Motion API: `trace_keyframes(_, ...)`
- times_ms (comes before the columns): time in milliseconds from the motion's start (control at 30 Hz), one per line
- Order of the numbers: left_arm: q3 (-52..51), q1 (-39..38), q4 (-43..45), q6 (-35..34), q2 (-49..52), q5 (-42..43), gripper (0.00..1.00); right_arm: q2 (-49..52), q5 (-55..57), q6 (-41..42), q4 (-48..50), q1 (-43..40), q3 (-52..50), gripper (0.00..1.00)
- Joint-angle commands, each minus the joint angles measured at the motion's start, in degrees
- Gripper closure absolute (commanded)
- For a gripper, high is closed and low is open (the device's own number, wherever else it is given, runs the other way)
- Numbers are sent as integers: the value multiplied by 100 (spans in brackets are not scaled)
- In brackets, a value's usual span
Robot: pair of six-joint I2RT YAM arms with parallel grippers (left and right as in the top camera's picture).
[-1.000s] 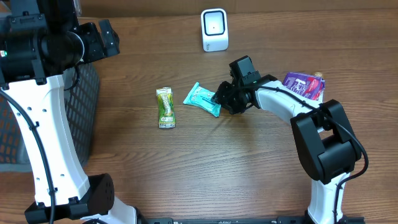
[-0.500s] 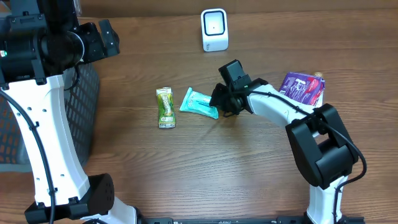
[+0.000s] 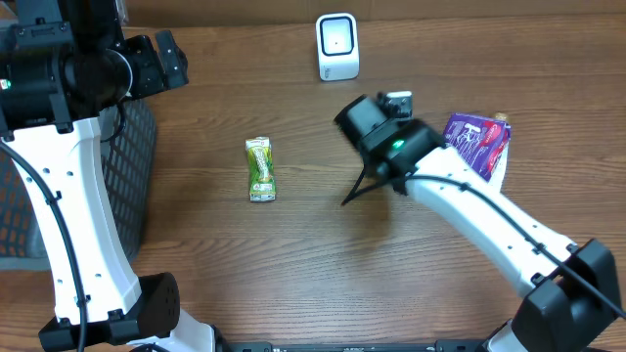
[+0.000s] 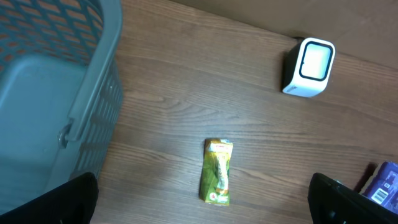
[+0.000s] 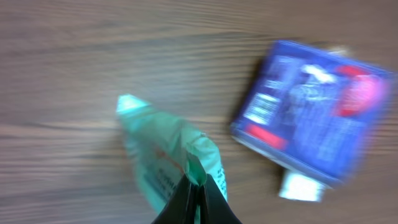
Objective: Scan the item barcode
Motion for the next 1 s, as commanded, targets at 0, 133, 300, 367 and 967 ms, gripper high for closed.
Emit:
trace_keyframes(0,90,-2,24,111,20,15,0,33,1530,-96,-398,175,125,96)
trace_keyframes(133,90,-2,26,111,20,17,0,365,1388,-105,-520,175,125,96)
trace_keyframes(300,90,-2,24,111,20,15,0,1060,1427,-234,-501,181,125,96)
trace_keyframes(367,90,-2,24,111,20,15,1,1333,1388,-232,-516,208,125,96)
trace_keyframes(967,90,-2,24,111,20,15,0,1401,1287,-232,-323,1674,177,96)
